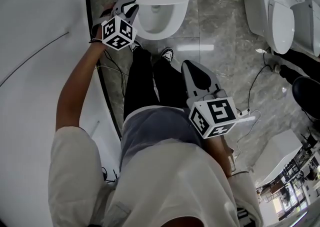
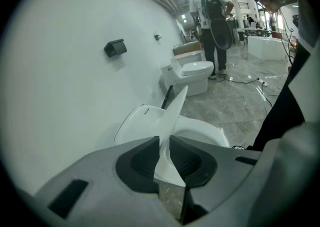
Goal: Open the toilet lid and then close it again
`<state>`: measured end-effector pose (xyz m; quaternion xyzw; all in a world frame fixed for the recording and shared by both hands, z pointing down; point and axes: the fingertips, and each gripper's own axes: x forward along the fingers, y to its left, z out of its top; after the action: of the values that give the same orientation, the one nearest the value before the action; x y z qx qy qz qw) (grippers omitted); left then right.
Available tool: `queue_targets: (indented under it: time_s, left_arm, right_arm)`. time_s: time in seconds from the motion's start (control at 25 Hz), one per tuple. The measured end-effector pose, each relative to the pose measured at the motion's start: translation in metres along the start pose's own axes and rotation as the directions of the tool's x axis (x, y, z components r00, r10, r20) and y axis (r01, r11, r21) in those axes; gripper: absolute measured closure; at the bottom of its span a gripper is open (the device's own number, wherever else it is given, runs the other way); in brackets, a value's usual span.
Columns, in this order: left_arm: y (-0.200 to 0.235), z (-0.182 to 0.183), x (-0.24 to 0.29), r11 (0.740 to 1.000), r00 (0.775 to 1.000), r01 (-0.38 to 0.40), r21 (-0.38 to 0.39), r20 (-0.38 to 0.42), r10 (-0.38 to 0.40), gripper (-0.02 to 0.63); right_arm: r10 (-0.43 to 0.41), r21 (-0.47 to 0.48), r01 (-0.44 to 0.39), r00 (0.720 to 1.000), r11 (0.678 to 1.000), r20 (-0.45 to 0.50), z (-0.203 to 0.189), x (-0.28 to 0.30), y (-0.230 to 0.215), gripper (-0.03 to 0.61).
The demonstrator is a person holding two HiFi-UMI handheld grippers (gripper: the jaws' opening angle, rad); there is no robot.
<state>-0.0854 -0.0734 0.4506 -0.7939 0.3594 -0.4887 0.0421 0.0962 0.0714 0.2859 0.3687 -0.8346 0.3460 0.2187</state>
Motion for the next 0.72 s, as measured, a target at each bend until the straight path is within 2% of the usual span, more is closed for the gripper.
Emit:
queue_targets:
  time_s: [0.28, 0.72]
  left_arm:
    - [-0.023, -0.01, 0.001, 0.998, 1.0, -0.018, 0.058, -0.025, 0.019, 0.558]
    - [-0.056, -0.026, 0.006, 0.996, 0.999, 0.0, 0.093, -0.043, 0.004, 0.558]
  right_arm:
    - [0.008, 0.011, -0.007, 0.999, 1.0, -0.032, -0.014, 0.012, -0.006, 0.568]
    - [0.006, 0.065, -0.002, 0.998, 0.998, -0.067, -0.032, 0.03, -0.022, 0.568]
